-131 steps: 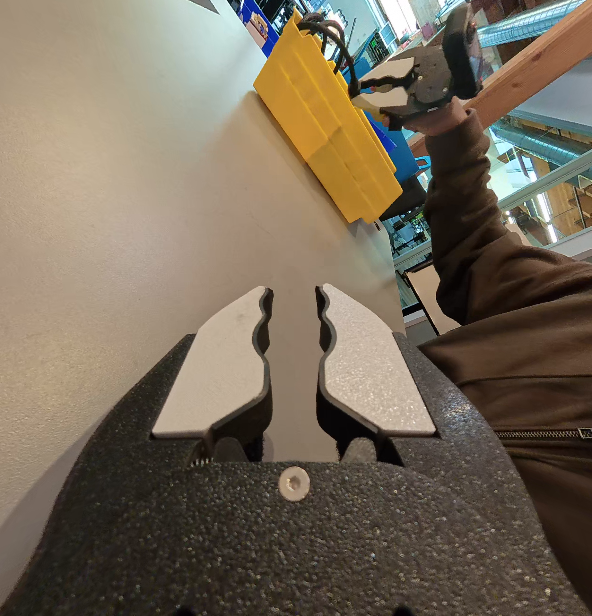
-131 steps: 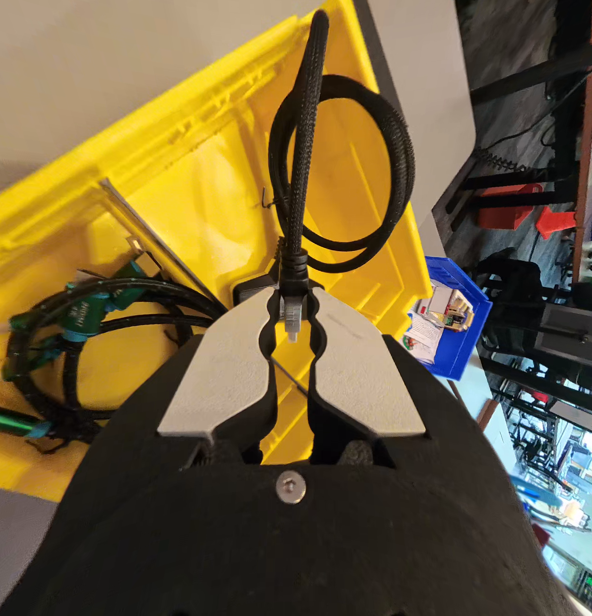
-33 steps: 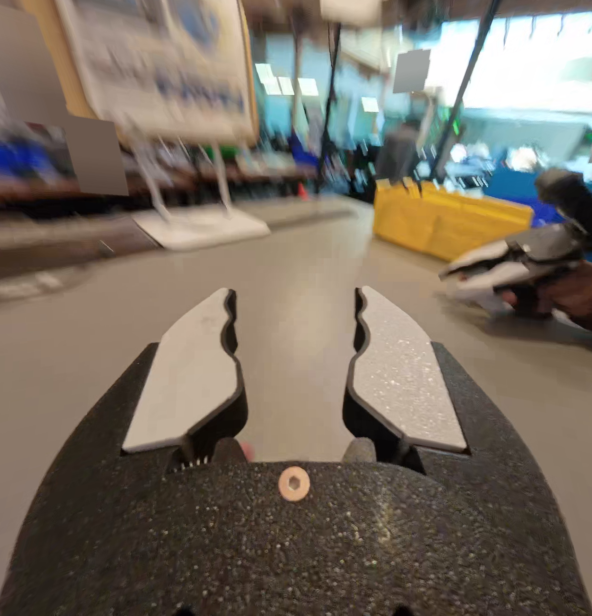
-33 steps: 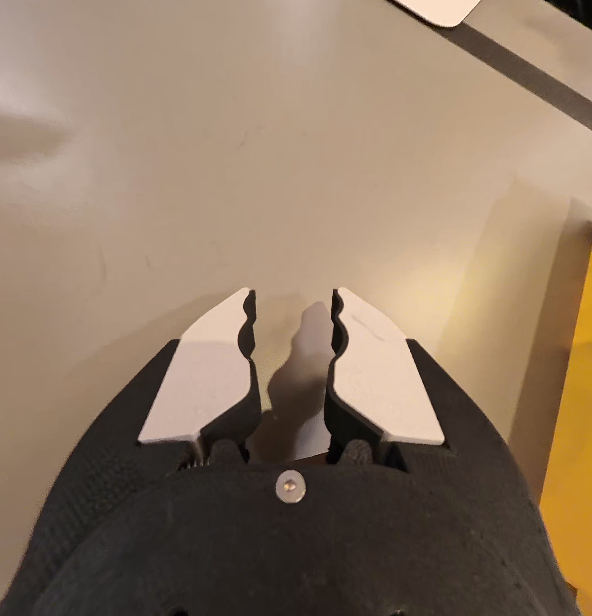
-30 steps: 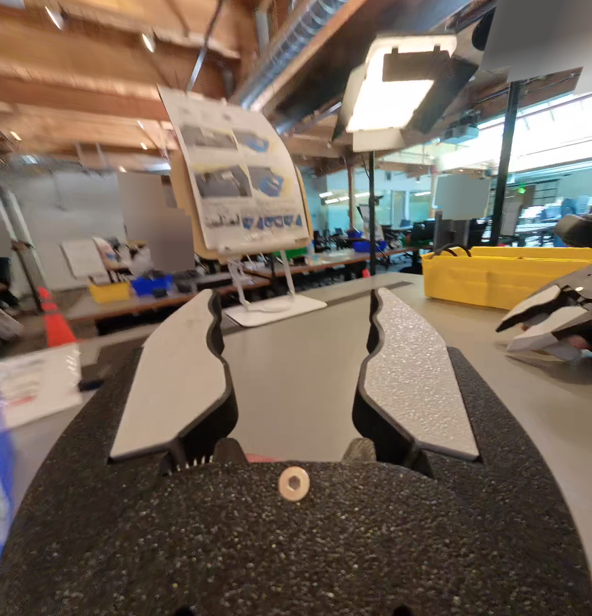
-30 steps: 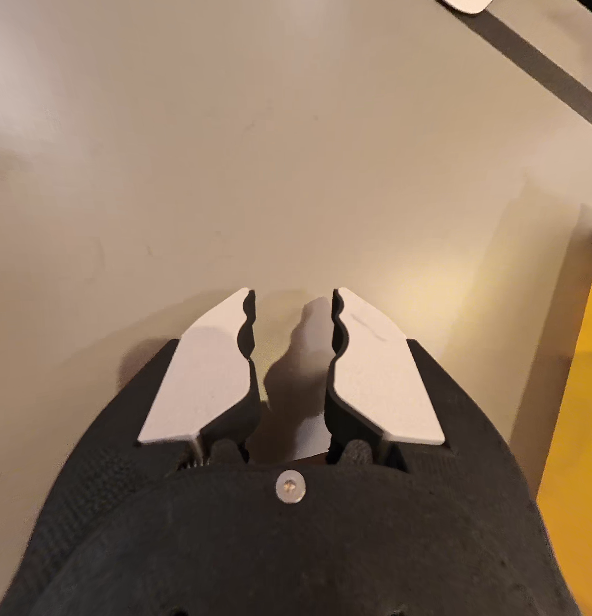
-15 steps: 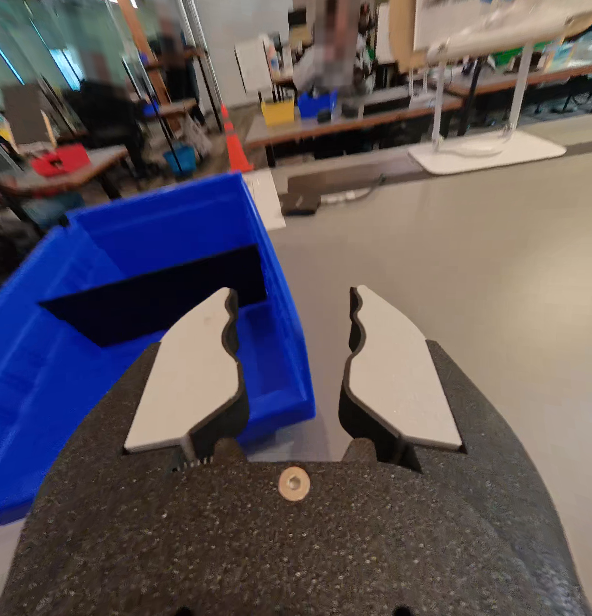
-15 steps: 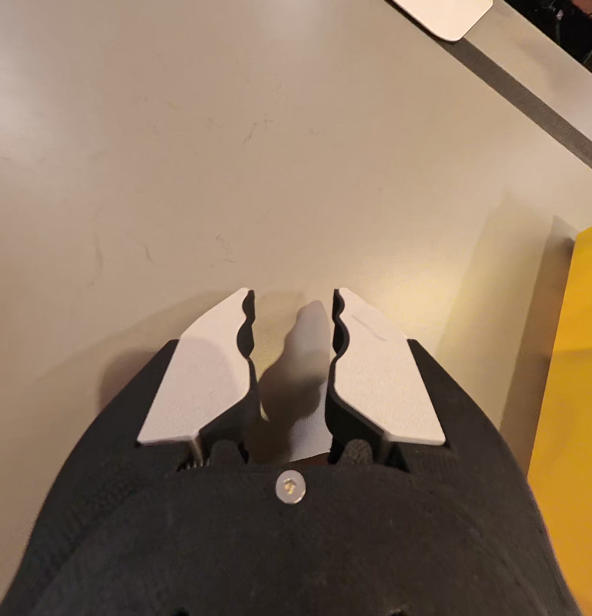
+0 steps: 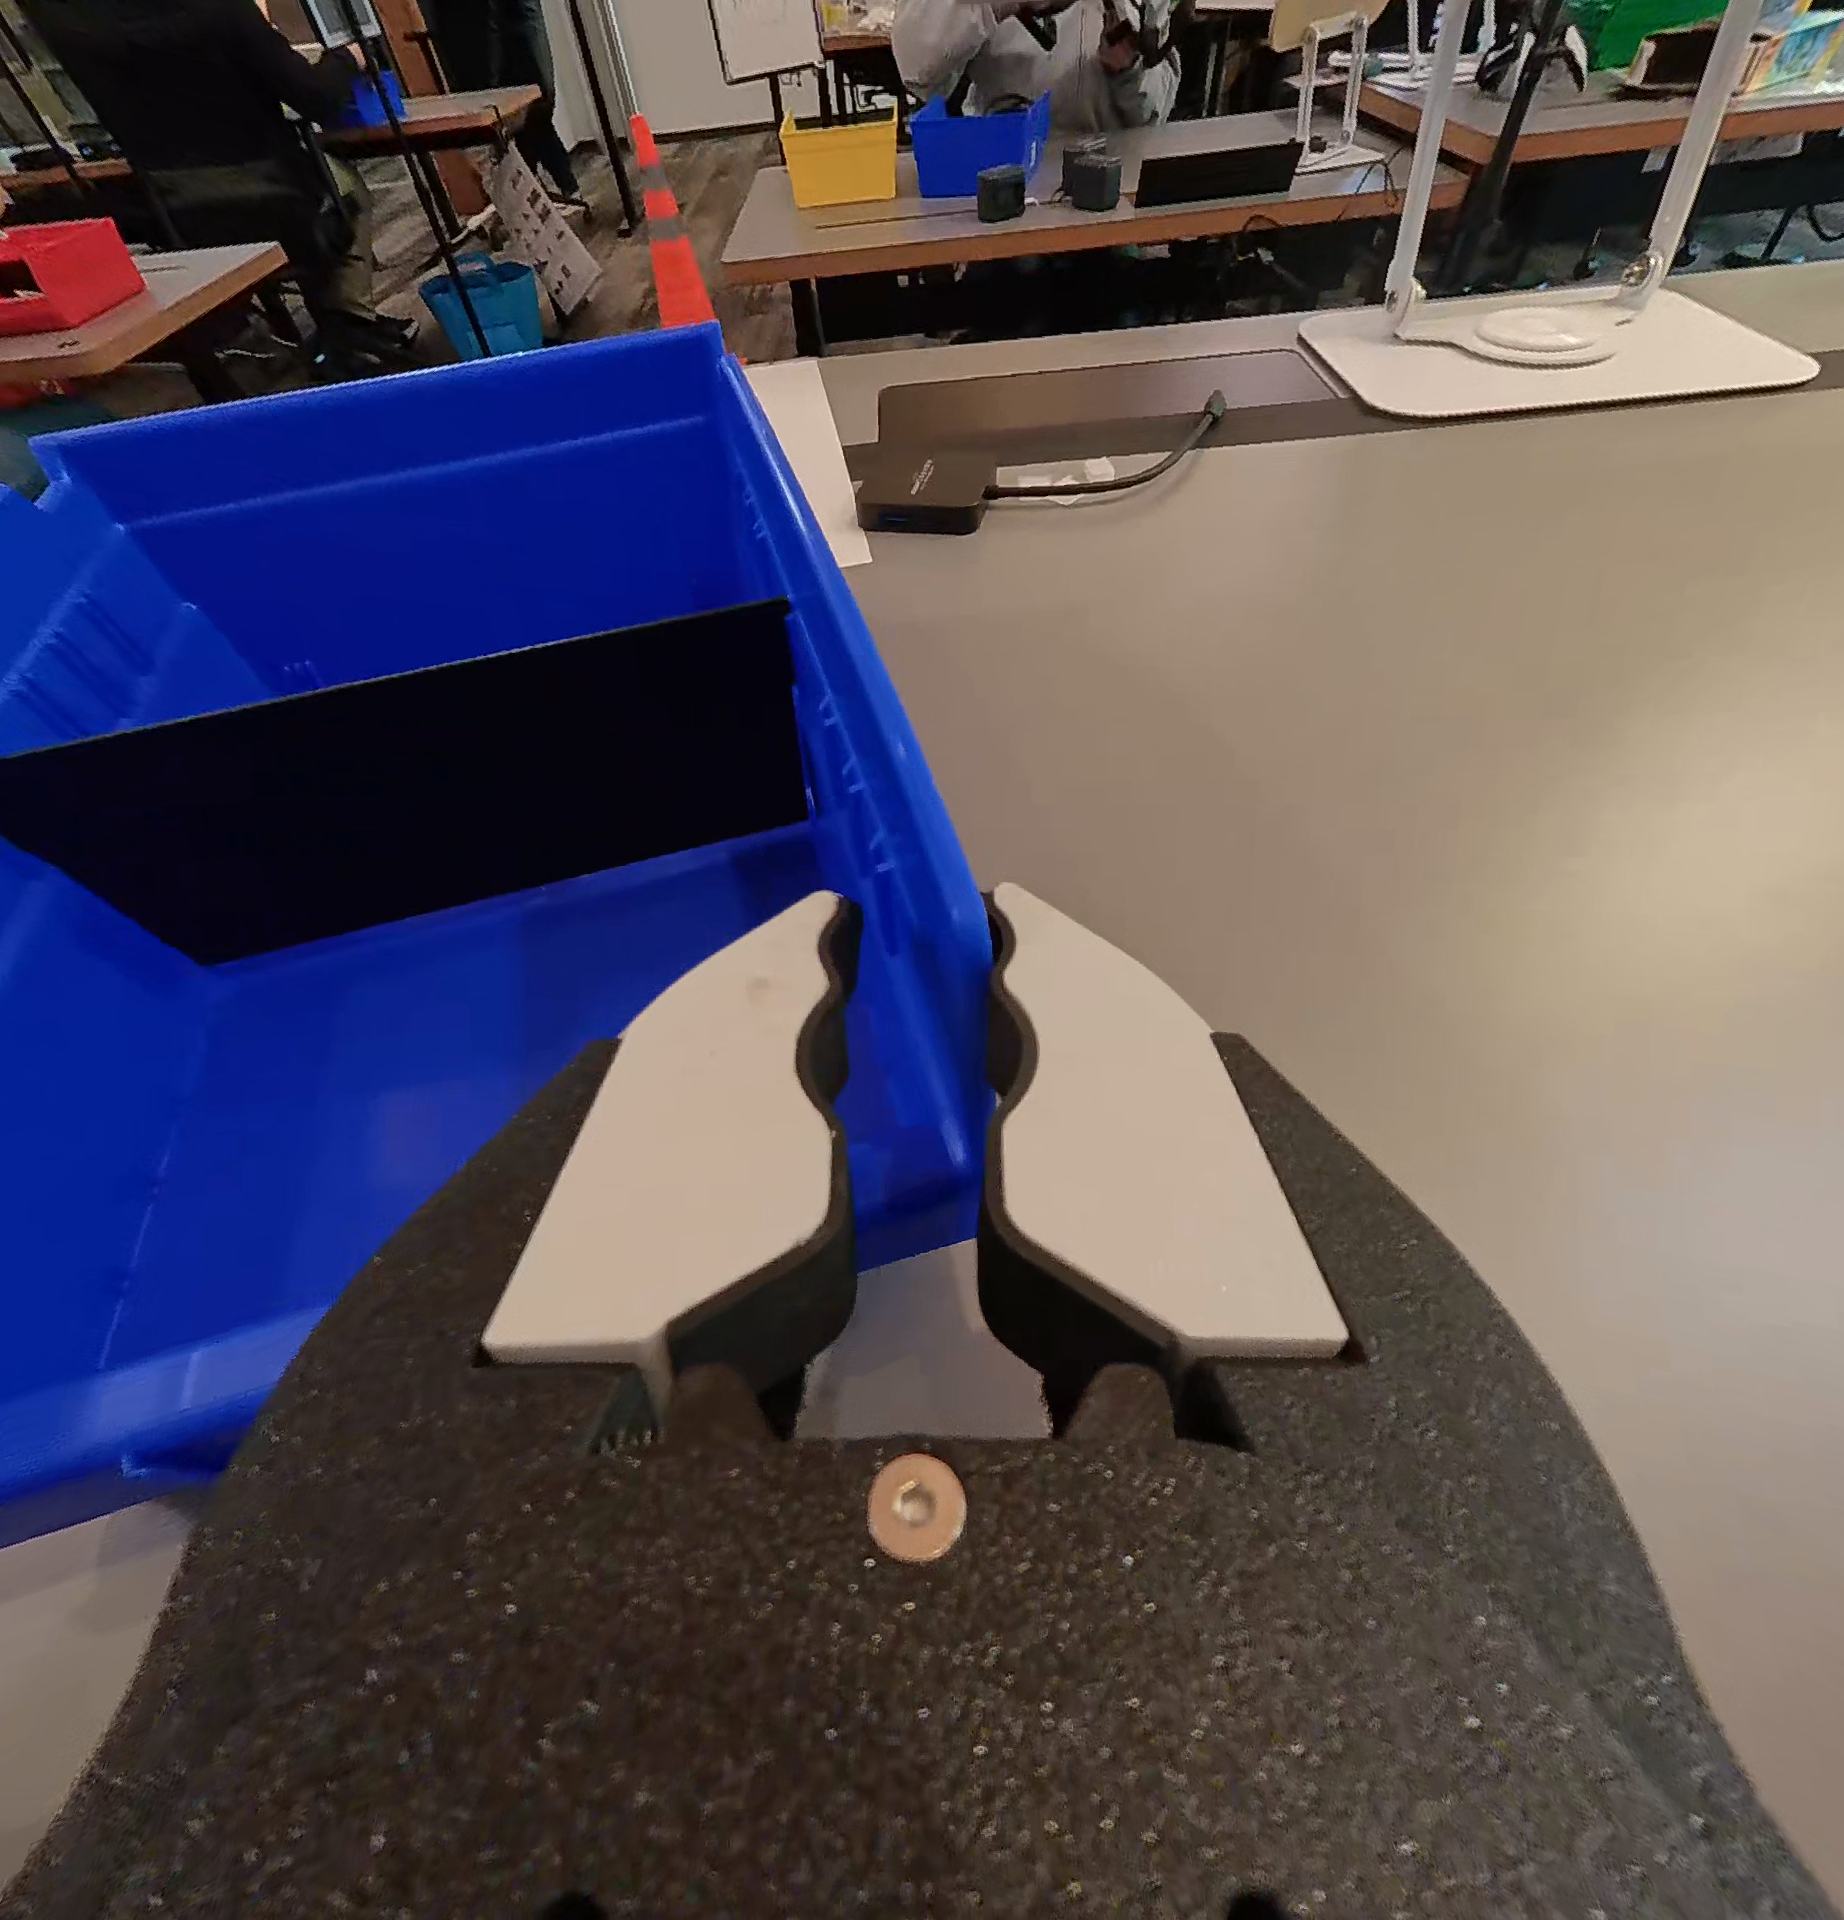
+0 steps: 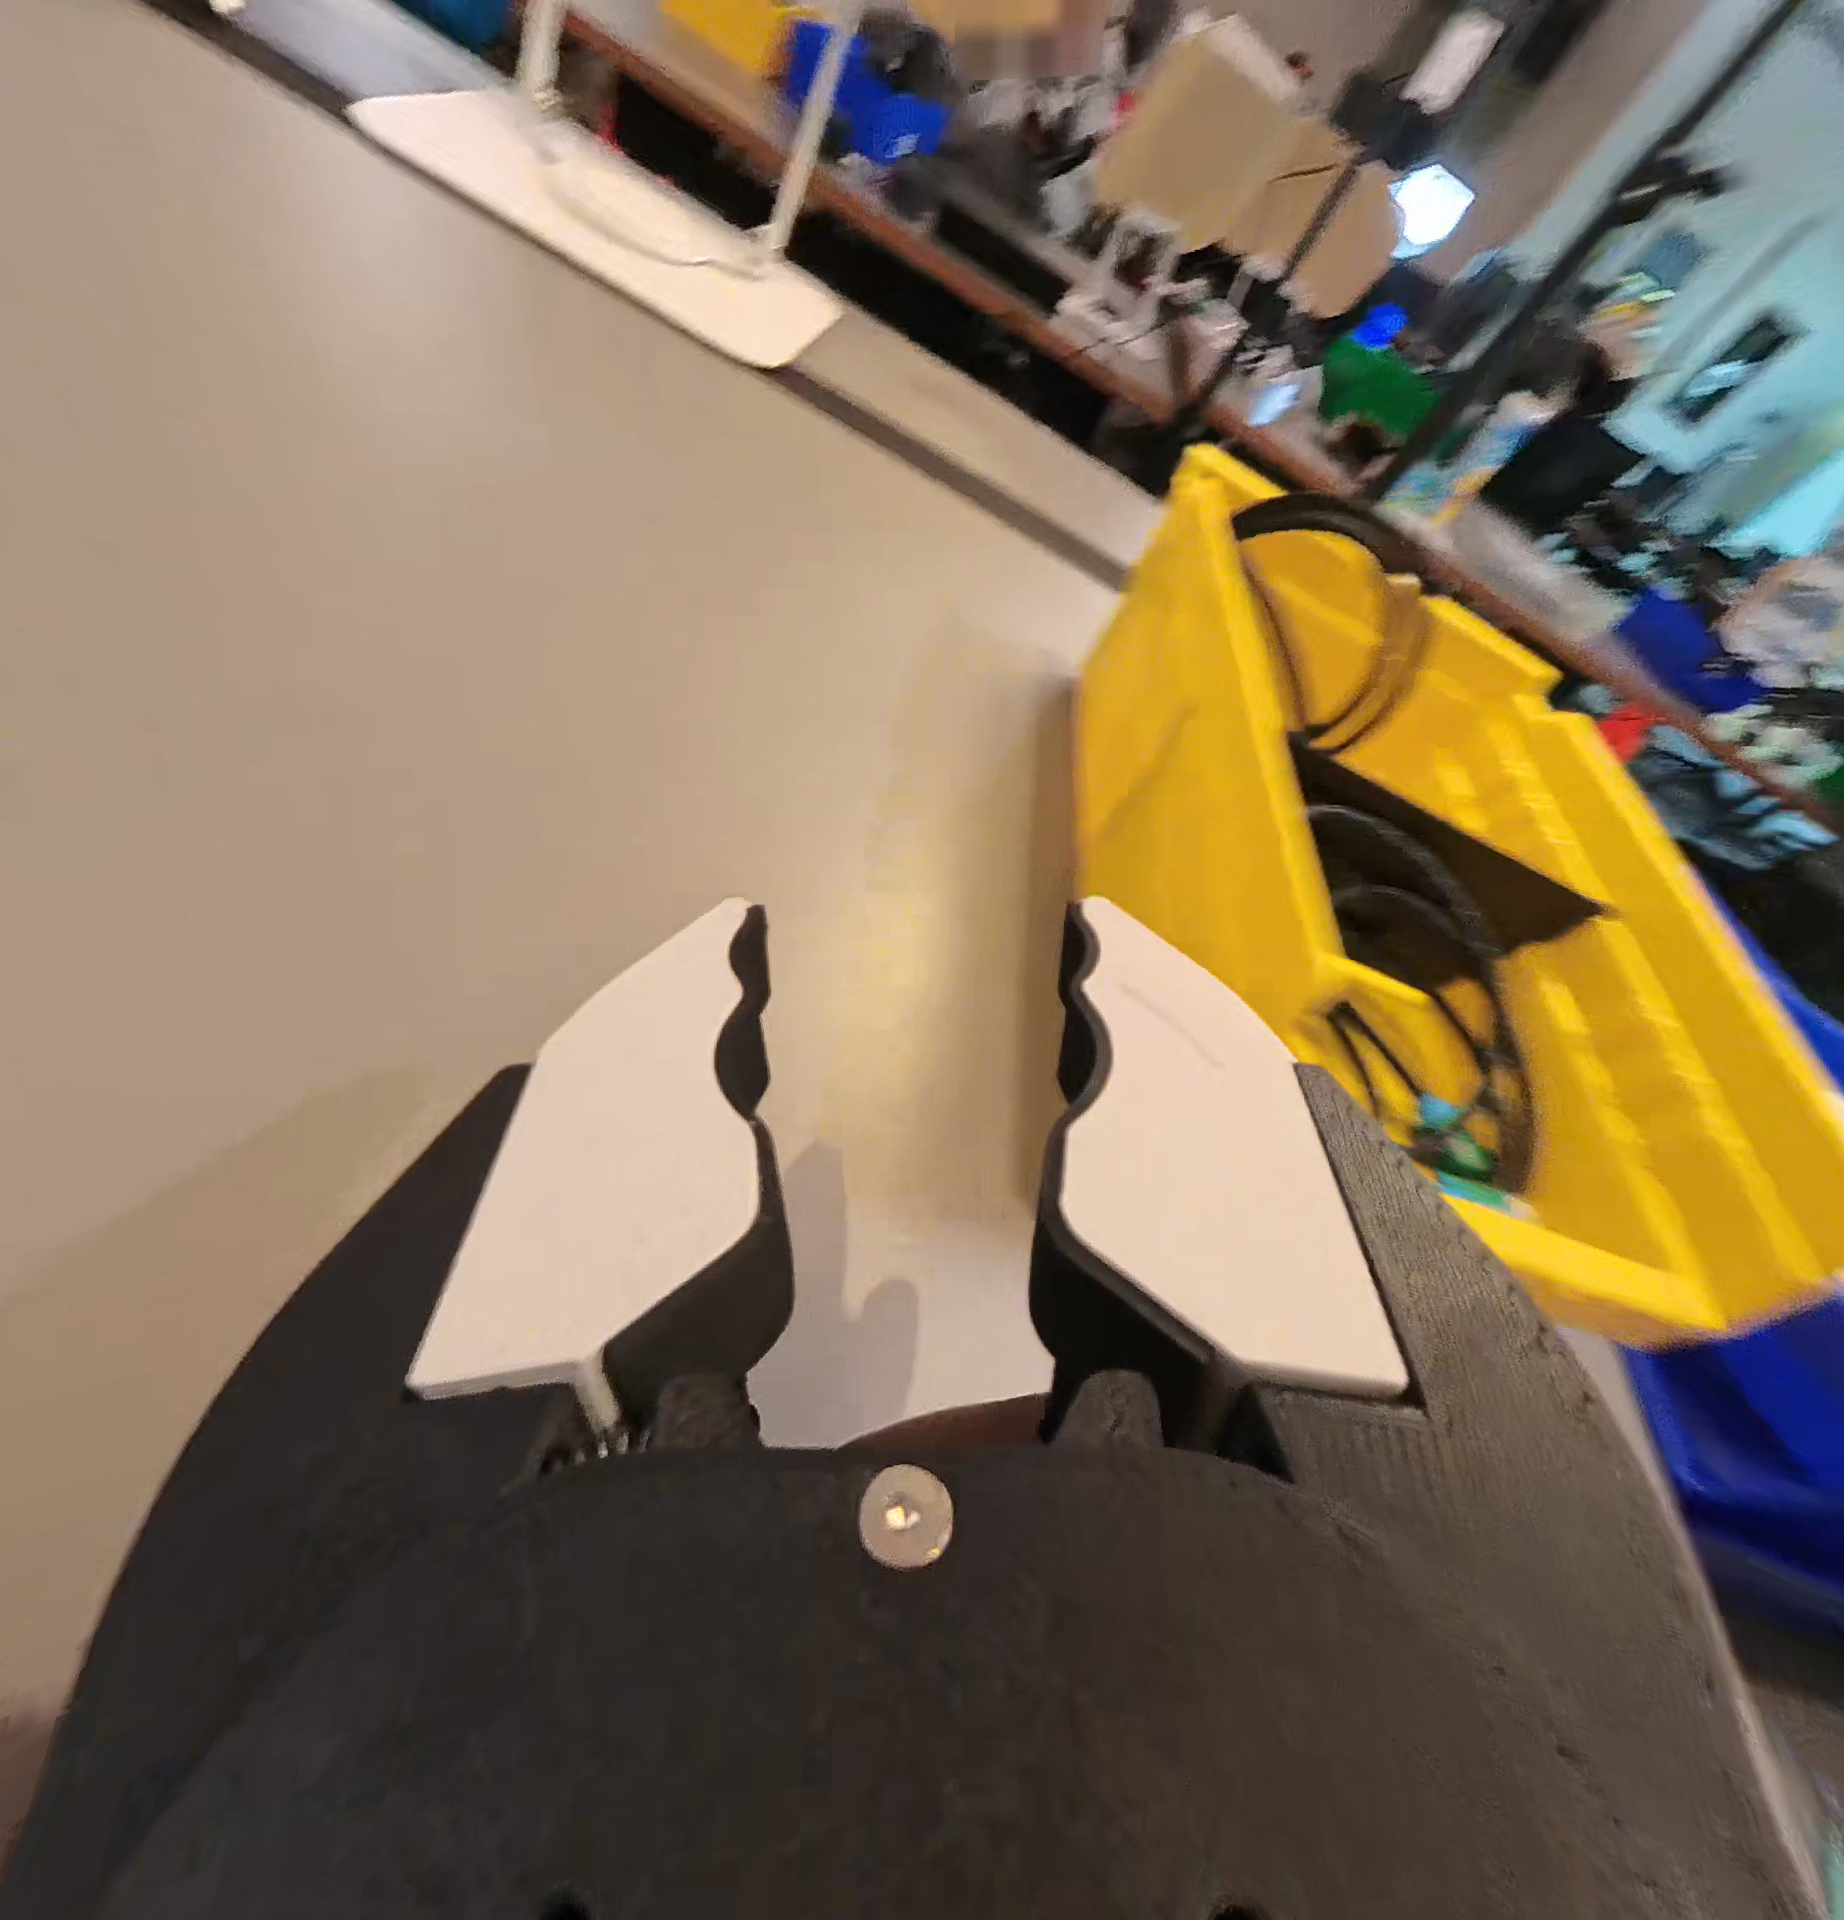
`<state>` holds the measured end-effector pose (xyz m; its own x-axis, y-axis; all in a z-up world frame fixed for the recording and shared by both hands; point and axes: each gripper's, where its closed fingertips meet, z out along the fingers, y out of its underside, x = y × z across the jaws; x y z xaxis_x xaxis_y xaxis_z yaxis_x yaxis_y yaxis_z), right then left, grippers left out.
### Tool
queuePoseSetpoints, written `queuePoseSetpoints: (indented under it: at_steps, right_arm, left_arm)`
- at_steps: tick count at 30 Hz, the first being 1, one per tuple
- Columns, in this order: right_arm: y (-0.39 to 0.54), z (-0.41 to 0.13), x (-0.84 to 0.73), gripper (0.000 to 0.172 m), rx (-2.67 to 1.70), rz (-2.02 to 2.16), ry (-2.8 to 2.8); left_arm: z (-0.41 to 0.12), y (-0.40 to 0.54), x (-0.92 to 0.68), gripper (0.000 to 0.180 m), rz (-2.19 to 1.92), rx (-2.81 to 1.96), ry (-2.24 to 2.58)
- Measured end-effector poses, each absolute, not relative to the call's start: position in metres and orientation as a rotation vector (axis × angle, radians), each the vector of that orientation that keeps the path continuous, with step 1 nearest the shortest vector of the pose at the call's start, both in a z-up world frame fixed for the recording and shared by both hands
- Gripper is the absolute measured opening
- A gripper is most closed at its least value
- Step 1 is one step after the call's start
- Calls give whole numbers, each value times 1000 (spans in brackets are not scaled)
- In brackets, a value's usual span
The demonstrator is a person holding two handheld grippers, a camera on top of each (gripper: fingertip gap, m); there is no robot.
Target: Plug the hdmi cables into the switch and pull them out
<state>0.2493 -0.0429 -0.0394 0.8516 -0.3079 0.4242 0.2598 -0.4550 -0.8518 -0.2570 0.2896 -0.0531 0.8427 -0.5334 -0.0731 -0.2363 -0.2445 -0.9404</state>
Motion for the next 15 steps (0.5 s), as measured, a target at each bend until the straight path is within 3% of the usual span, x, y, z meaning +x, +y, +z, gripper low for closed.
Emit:
queuePoseSetpoints:
  at_steps: [4, 15]
  right_arm:
    - [-80, -15, 286, 60, -1922, -709, 157]
    - [-72, -37, 330, 71, -1976, -466, 315]
  left_arm:
    - [-55, 290, -256, 19, -307, -1832, 624]
    - [-56, 289, -256, 13, -352, -1808, 710]
